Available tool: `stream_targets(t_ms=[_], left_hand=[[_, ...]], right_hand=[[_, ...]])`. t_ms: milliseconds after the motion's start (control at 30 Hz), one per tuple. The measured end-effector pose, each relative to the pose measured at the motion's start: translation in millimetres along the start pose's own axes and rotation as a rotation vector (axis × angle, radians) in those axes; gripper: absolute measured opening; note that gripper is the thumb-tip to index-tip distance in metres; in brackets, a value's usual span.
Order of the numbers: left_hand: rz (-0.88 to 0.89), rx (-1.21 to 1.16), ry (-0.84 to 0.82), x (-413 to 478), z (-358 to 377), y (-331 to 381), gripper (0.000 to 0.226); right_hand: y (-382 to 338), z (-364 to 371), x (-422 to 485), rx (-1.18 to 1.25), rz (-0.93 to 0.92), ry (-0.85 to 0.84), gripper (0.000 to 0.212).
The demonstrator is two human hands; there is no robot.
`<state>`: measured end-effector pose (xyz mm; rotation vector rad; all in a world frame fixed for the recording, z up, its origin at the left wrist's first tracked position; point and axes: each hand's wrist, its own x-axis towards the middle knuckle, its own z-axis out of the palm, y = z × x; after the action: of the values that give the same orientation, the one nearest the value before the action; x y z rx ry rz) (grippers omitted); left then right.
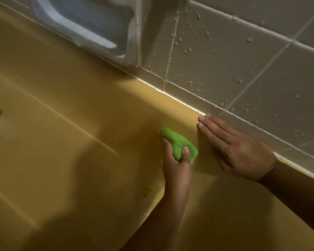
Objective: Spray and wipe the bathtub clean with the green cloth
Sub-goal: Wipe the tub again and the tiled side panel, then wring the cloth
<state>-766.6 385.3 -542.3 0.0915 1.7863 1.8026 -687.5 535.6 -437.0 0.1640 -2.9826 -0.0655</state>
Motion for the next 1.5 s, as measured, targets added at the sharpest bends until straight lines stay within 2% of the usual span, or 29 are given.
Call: stream_targets(t_ms=[133,333,400,467,567,700,833,933,1067,1200,1333,1433,1500], left_hand=[[-0.168,0.174,0.004,7.9,-5.8,-43.8,0.077],[-0.441,0.237,0.062,28.9,-12.8,-105.5,0.080],[-0.481,0.135,0.111,35.9,-9.7,-111.2,0.077],[-0.539,-0.098,0.134,31.6,3.9,-92.6,0.069],[-0.422,-0.387,0.182,4.7,26.5,-48.3,0.075],[-0.289,-0.477,0.067,-28.2,54.6,6.3,0.077],[-0.039,-0.318,-0.060,-62.0,72.5,25.1,0.088],[0.015,-0.123,-0.087,-73.5,64.8,7.0,0.086],[-0.044,0.194,-0.109,-72.1,51.9,-39.9,0.080],[-0.149,0.420,-0.185,-67.6,39.2,-84.8,0.077],[-0.366,0.529,-0.246,-66.1,28.9,-125.4,0.079],[-0.395,0.569,-0.211,-63.6,23.4,-132.3,0.071],[-0.421,0.450,-0.205,-69.2,27.2,-121.3,0.062]], right_hand=[[1.5,1.6,-2.1,-0.022,0.006,0.010,0.064],[4.3,5.9,-4.3,-0.055,-0.008,-0.001,0.066],[4.8,8.3,-6.1,-0.085,-0.017,0.009,0.065],[4.1,7.1,-2.1,-0.085,-0.039,0.015,0.065],[1.9,-2.6,-13.6,-0.028,0.007,-0.018,0.072],[-1.8,-19.9,-75.0,-0.014,0.122,-0.090,0.085],[-8.2,-25.5,-96.8,-0.035,0.201,-0.158,0.097],[-10.0,-25.0,-95.2,-0.022,0.201,-0.173,0.086],[-7.8,-22.6,-96.6,-0.042,0.184,-0.160,0.080],[-4.5,-19.7,-94.8,-0.065,0.165,-0.115,0.084],[-3.3,-17.4,-94.5,-0.079,0.160,-0.103,0.084],[-1.2,-17.7,-93.3,-0.071,0.155,-0.125,0.085],[-0.1,-18.4,-89.8,-0.068,0.144,-0.124,0.085]])
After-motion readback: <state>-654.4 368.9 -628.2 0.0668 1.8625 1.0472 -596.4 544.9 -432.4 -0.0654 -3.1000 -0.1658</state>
